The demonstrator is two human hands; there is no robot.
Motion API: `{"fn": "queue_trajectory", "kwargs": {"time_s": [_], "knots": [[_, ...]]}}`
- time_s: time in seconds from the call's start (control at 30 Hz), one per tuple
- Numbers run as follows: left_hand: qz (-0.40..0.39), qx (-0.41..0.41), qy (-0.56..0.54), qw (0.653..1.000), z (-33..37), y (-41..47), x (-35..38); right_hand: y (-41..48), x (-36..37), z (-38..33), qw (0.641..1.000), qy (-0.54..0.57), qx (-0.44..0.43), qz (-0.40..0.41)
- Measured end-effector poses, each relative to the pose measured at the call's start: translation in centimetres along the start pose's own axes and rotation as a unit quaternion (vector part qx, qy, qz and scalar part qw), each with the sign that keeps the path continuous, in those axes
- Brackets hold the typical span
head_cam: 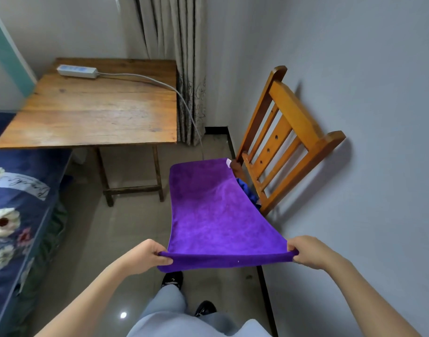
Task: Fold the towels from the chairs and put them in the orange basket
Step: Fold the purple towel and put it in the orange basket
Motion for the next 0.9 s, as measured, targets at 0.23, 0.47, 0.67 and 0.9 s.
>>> {"fn": "queue_trajectory", "kwargs": {"time_s": [0.23, 0.47, 0.67, 0.9], "knots": [[-0.037, -0.035, -0.072, 0.996, 0.0, 1.2, -0.5, 0.9, -1.3, 0.1, 0.989, 0.012, -0.022, -0.145], [0.132, -0.049, -0.328, 0.934, -1.8, 5.1, -4.0, 8.2, -7.5, -0.4, 0.98, 0.188, 0.04, 0.042], [0.255, -0.074, -0.498, 0.825, -3.5, 10.4, -8.6, 16.6, -12.9, -0.7, 0.945, 0.309, 0.074, 0.082], [0.295, -0.081, -0.554, 0.774, -3.6, 18.8, -12.4, 26.2, -15.6, -0.4, 0.908, 0.387, 0.135, 0.086]]}}
Point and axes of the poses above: each hand's wrist, its own y-axis towards the middle knuckle, its own x-axis out of the palm, z = x × y, the point moved 5 cm from there along y, towards the middle knuckle, and after that the axes turned 8 degrees about -y, right-handed, at the moved point
